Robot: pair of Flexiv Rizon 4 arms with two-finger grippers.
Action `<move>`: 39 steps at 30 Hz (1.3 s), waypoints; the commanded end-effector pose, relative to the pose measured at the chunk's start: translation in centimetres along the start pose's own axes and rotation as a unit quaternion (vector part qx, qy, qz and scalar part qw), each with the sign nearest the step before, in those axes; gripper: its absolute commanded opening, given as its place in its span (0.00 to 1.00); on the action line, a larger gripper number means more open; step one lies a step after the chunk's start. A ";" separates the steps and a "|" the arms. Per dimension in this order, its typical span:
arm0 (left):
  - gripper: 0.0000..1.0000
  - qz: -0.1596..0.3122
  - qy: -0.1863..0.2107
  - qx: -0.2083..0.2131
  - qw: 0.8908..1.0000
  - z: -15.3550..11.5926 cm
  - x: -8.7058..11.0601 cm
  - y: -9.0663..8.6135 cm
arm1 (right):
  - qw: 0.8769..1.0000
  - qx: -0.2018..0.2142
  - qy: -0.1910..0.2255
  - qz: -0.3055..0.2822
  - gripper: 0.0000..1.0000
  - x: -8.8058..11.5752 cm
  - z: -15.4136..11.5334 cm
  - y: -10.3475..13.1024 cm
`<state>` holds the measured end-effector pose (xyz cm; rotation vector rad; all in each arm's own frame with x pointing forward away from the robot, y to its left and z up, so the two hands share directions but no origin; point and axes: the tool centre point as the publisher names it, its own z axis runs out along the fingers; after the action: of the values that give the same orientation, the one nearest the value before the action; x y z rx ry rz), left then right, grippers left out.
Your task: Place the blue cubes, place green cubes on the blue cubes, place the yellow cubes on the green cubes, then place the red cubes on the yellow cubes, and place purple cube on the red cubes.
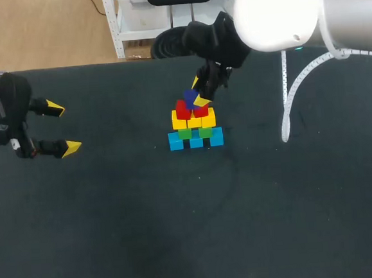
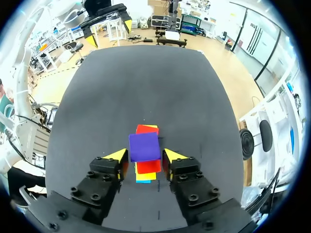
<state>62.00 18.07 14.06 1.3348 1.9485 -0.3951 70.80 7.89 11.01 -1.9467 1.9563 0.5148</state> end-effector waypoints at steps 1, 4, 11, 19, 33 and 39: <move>1.00 0.001 -0.004 -0.001 1.000 0.0 0.2 0.0 | 1.000 -0.001 0.000 0.001 0.49 0.0 0.0 -0.1; 1.00 0.001 -0.004 -0.001 1.000 0.0 0.2 0.0 | 1.000 0.000 0.000 0.002 0.49 0.0 0.0 -0.2; 1.00 0.001 -0.004 -0.001 1.000 0.0 0.2 0.0 | 1.000 0.002 0.000 0.003 0.50 0.1 0.0 -0.2; 1.00 0.001 -0.004 -0.001 1.000 0.0 0.2 0.0 | 1.000 0.008 -0.005 0.005 1.00 0.2 -0.5 -0.3; 1.00 0.001 -0.004 -0.001 1.000 0.0 0.2 0.0 | 0.998 0.060 -0.031 0.012 1.00 2.4 -4.2 0.5; 1.00 0.001 -0.004 -0.001 1.000 0.0 0.2 0.0 | 0.992 0.102 -0.080 0.011 1.00 5.2 -6.0 0.9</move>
<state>62.00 18.07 14.06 1.3348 1.9485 -0.3952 71.86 2.64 14.05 -1.7947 1.9207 0.4765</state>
